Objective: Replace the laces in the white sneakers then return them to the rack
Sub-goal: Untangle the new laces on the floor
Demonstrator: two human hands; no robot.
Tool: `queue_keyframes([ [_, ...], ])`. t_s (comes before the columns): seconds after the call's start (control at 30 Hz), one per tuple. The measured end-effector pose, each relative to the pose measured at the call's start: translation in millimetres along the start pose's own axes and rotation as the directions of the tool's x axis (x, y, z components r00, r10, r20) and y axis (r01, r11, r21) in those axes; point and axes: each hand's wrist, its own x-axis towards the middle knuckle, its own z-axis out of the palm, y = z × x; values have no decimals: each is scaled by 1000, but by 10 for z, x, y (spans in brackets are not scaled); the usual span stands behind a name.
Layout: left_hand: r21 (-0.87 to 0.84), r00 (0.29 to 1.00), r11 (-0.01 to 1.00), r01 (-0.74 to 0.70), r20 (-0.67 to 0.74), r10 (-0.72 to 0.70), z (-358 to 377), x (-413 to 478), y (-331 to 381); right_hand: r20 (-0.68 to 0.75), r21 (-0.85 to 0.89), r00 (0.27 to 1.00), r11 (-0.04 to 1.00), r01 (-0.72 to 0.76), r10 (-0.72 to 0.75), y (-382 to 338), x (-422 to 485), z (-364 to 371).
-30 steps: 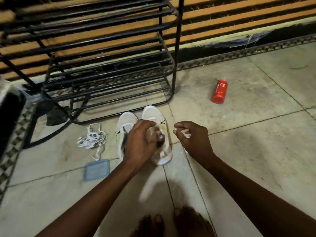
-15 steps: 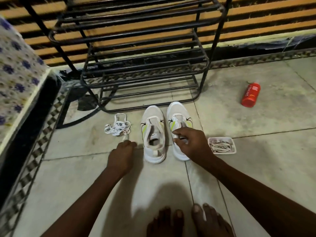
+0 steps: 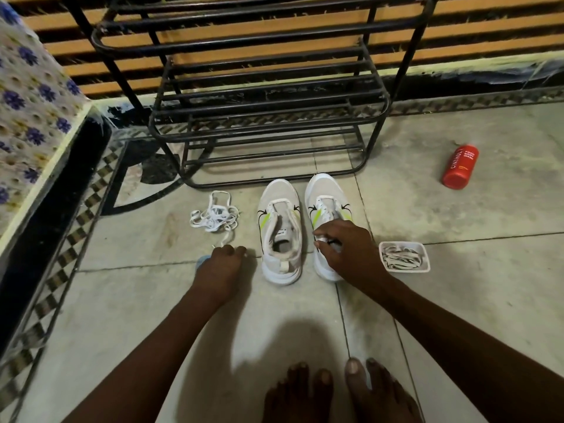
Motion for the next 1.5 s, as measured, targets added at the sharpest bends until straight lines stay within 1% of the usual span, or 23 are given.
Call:
queue_keyframes([
  [0.03,-9,1000,1000,9,-1,-9,-26,3,-2,-3,2,1000,1000,6,-6,-2,-3,0],
  [0.1,-135,999,990,35,-23,-38,-157,12,-14,-10,9,1000,1000,16,-15,-7,-10,-4],
  [0.17,-316,992,948,36,-105,-73,-392,32,-12,-21,31,999,999,30,-29,-23,-11,-11],
  [0.27,-491,965,871,-4,-230,-126,-863,51,40,-53,107,997,992,63,-58,-93,15,-38],
  [0.3,-561,954,828,-28,-262,-146,-1008,39,75,-60,128,996,989,72,-65,-125,27,-48],
  [0.37,-710,942,693,-125,-305,-143,-1251,12,186,-47,219,998,975,41,-31,-199,62,-95],
  [0.43,-817,937,521,-249,-338,-83,-1404,-16,344,41,367,998,928,-61,50,-264,95,-161],
  [0.5,-866,925,372,-335,-377,-45,-1475,-40,517,148,520,983,836,-173,111,-272,152,-240],
  [0.6,-876,902,240,-418,-433,-7,-1481,-51,748,239,694,955,658,-293,174,-137,213,-423],
  [0.67,-878,893,177,-446,-450,19,-1457,-38,886,273,740,947,591,-320,171,3,190,-588],
  [0.7,-880,893,159,-448,-449,35,-1447,-25,954,287,744,945,583,-325,159,78,165,-668],
  [0.8,-885,896,136,-444,-436,86,-1409,24,1210,303,688,939,644,-334,164,267,53,-853],
  [0.9,-892,897,121,-436,-419,142,-1371,102,1494,264,584,946,749,-312,188,400,-63,-1016],
  [0.97,-896,893,105,-431,-406,193,-1338,180,1670,245,537,949,788,-302,196,495,-147,-1147],
  [1.03,-895,885,127,-429,-388,257,-1290,272,1805,230,511,946,799,-318,229,623,-233,-1258],
  [1.1,-888,878,189,-418,-342,334,-1226,366,1913,228,463,933,812,-355,278,778,-322,-1355],
  [1.17,-793,847,367,-486,-325,420,-1153,456,2002,250,383,918,840,-385,307,910,-414,-1438],
  [1.23,-563,805,585,-583,-306,508,-1064,519,2091,241,266,931,904,-336,275,1015,-504,-1485],
  [1.27,-445,792,658,-607,-281,542,-1011,536,2152,221,207,942,931,-300,255,1063,-540,-1502],
  [1.3,-350,783,700,-622,-264,563,-950,545,2206,202,159,950,950,-270,237,1089,-553,-1503],
  [1.37,-238,783,748,-620,-251,569,-819,553,2316,187,83,963,973,-214,195,1108,-553,-1477],
  [1.43,-188,809,790,-584,-211,548,-716,556,2414,215,-13,968,991,-132,132,1095,-523,-1420],
  [1.5,-177,844,826,-535,-159,513,-660,572,2485,261,-106,956,989,-107,131,1090,-486,-1361],
])
